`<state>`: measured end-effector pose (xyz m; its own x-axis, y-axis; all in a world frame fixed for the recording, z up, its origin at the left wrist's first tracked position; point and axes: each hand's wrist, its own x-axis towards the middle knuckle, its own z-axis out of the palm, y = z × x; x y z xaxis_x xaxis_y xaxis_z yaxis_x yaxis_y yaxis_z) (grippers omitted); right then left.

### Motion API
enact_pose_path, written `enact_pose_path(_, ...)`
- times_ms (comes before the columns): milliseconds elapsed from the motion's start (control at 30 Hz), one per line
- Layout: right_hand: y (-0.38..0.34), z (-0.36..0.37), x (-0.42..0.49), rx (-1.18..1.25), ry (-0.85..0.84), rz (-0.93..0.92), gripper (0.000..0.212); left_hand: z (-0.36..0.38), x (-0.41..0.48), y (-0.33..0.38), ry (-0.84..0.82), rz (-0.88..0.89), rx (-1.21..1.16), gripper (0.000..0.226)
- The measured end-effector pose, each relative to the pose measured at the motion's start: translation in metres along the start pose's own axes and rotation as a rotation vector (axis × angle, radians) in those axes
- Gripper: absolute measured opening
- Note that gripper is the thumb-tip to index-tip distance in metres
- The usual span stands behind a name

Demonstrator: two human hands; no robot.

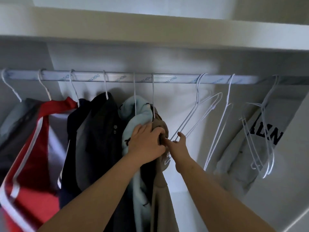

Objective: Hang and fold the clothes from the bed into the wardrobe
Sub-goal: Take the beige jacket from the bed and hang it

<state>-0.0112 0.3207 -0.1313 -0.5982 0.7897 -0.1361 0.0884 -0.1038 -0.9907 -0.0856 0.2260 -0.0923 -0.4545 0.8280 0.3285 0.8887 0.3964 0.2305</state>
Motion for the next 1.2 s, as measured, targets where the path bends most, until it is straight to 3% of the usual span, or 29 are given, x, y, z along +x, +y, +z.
enact_pose_path(133, -0.002, 0.006, 0.005, -0.081, -0.084, -0.049, 0.017, 0.000, -0.002, -0.005, -0.024, 0.005, 0.019, 0.048)
enact_pose_path(167, -0.002, 0.007, 0.006, -0.110, -0.111, -0.028, 0.013, 0.000, -0.003, -0.006, -0.021, 0.001, 0.030, 0.049)
enact_pose_path(267, -0.001, 0.007, 0.014, -0.170, -0.162, 0.087, 0.024, 0.004, -0.004, -0.009, -0.006, -0.004, 0.064, 0.049)
enact_pose_path(333, 0.000, 0.006, 0.018, -0.052, -0.148, 0.119, 0.021, 0.007, -0.005, -0.009, 0.022, -0.003, 0.102, 0.046)
enact_pose_path(533, 0.005, -0.014, 0.024, 0.013, 0.156, 0.063, 0.030, 0.019, -0.003, -0.010, 0.103, -0.051, 0.247, 0.039)
enact_pose_path(667, 0.005, -0.043, 0.008, 0.174, 0.172, 0.064, 0.034, 0.037, -0.004, 0.003, 0.142, -0.109, 0.345, 0.035)
enact_pose_path(733, 0.005, -0.055, -0.003, 0.142, 0.141, 0.045, 0.035, 0.051, -0.003, 0.013, 0.075, -0.142, 0.279, 0.036)
enact_pose_path(833, 0.005, -0.075, -0.019, 0.014, 0.138, -0.020, 0.028, 0.067, -0.005, 0.027, -0.030, -0.256, -0.082, 0.044)
enact_pose_path(967, 0.005, -0.102, -0.038, -0.119, 0.179, -0.098, 0.012, 0.074, -0.010, 0.048, 0.121, -0.235, -0.291, 0.053)
enact_pose_path(1100, 0.009, -0.121, -0.048, -0.193, 0.336, -0.171, 0.016, 0.071, -0.013, 0.062, 0.300, -0.121, -0.250, 0.054)
enact_pose_path(1200, 0.013, -0.124, -0.055, -0.253, 0.428, -0.213, 0.031, 0.066, -0.015, 0.066, 0.243, -0.052, -0.205, 0.054)
